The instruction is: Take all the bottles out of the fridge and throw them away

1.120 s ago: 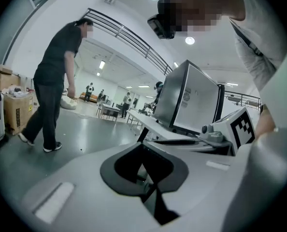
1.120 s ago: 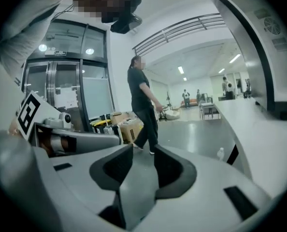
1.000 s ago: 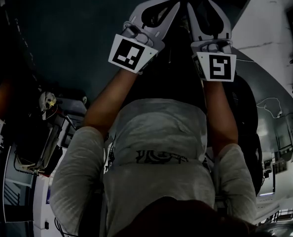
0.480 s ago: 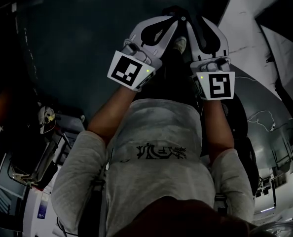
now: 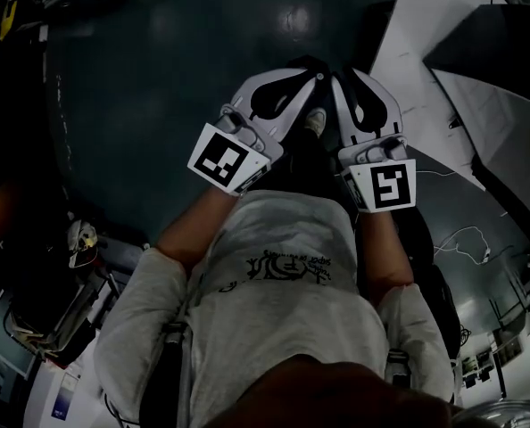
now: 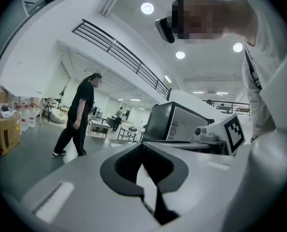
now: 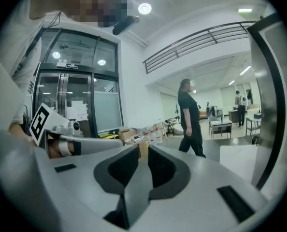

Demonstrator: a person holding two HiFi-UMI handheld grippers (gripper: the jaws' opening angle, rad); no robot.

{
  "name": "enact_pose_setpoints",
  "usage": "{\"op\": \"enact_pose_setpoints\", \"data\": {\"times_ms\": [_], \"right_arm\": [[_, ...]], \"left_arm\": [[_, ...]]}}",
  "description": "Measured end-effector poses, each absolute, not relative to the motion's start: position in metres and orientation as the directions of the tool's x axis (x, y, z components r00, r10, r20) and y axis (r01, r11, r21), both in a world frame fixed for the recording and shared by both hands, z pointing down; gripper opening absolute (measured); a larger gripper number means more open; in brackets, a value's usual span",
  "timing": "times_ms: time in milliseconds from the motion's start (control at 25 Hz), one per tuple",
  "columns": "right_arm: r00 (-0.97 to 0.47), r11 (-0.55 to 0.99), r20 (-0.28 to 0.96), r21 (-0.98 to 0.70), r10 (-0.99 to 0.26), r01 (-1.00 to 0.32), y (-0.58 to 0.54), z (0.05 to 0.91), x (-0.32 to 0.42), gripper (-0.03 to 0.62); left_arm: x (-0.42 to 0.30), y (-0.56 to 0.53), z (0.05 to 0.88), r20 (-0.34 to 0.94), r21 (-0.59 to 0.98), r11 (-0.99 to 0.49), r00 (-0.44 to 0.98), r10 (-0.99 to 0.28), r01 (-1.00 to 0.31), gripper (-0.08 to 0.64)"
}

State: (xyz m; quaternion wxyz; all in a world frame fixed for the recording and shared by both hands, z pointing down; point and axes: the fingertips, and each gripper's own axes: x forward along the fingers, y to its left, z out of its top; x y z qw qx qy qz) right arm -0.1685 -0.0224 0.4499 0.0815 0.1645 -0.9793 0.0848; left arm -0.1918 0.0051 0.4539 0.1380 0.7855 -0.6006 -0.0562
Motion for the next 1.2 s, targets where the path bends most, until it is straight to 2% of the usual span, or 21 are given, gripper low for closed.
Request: {"op": "enact_pose_setpoints", "data": {"times_ms": [160,440,680,800,1200], "right_arm": [[-0.932,0.936,0.203,-0.123,-0.300,-0.329,-0.024,0.424,-0.160,0.063],[-0.942,0.943,0.164,-0.114,-0.292,-0.312,-0.027,0.374,-0.149,0.054],[-0.949,0.956,0.158,-0.070,-0.272,-0.285,-0.028,0.346,-0.140,0.052],[-0.953,0.960,0.153,-0.062,-0.262,-0.274,-0.027,0.330,-0.136,0.052],[-0.957,0.964,0.140,-0.050,-0.253,-0.262,-0.027,0.289,-0.123,0.049]], "left_arm": [[-0.182,0.004,0.419,0.027,0.271,-0.276,0.294,-0.955,-0.922,0.009],[-0.165,0.003,0.376,0.030,0.246,-0.309,0.326,-0.945,-0.919,0.008],[-0.157,0.001,0.331,-0.056,0.211,-0.343,0.339,-0.939,-0.915,0.008],[-0.156,0.002,0.323,-0.023,0.203,-0.336,0.339,-0.941,-0.920,0.008],[-0.141,0.003,0.283,-0.054,0.181,-0.378,0.374,-0.926,-0.908,0.009]]}}
